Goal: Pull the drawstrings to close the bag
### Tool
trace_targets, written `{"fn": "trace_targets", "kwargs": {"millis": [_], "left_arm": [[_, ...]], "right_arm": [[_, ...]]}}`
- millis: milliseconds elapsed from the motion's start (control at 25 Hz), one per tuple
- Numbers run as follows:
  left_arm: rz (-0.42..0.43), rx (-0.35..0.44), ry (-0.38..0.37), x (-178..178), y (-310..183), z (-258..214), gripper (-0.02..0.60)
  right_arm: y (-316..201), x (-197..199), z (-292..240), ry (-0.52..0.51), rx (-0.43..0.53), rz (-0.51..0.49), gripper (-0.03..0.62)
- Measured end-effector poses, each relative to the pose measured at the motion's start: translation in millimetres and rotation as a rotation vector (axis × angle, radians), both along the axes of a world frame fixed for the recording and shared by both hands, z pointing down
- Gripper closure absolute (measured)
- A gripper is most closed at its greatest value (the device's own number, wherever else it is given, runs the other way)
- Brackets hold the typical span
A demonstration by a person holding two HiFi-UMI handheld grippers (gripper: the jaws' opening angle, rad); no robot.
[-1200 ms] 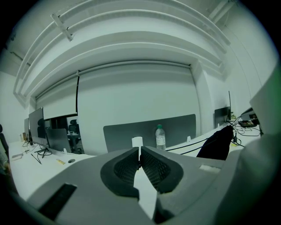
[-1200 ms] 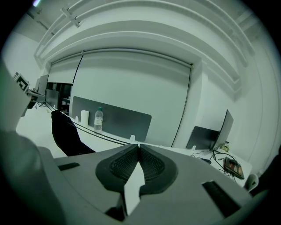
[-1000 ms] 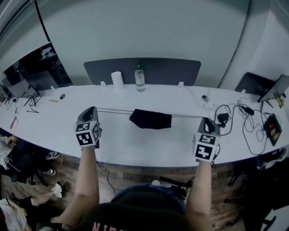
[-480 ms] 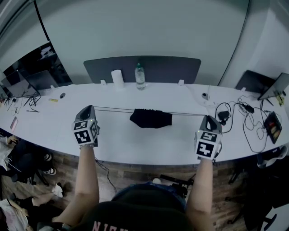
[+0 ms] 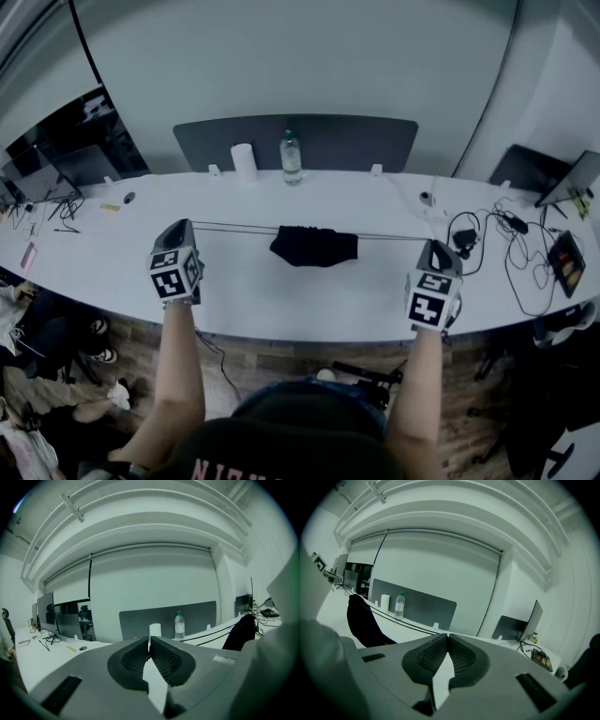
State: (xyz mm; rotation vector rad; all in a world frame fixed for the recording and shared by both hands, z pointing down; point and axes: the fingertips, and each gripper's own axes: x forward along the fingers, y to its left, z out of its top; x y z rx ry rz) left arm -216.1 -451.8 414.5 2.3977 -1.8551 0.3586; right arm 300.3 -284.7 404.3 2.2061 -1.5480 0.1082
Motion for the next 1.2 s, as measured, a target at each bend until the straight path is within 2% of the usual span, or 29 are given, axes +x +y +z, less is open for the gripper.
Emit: {"fn": "trace_targets", "kwargs": {"millis": [720,880,1040,1200], "left_arm": [[0.006,-0.002,-0.002,-1,-4,3,0.568],[-0.003,0.017,0.028,2,-5,-6,0.568],[-0.017,0.053,0.093,3,-8,-24,0.568],[-0.007,0.101,0.114,10,-11,-48,0.568]], "right_arm": [[3,2,0,0.005,0.001,0.011,0.588],[-1,3,-13,-0.014,0.031,0.013,0.588],[-11,-3,-32,-0.022,0.076,-0.009,0.588],[-20,-7,-54,-0.024,0.119,-0.018,0.588]]}}
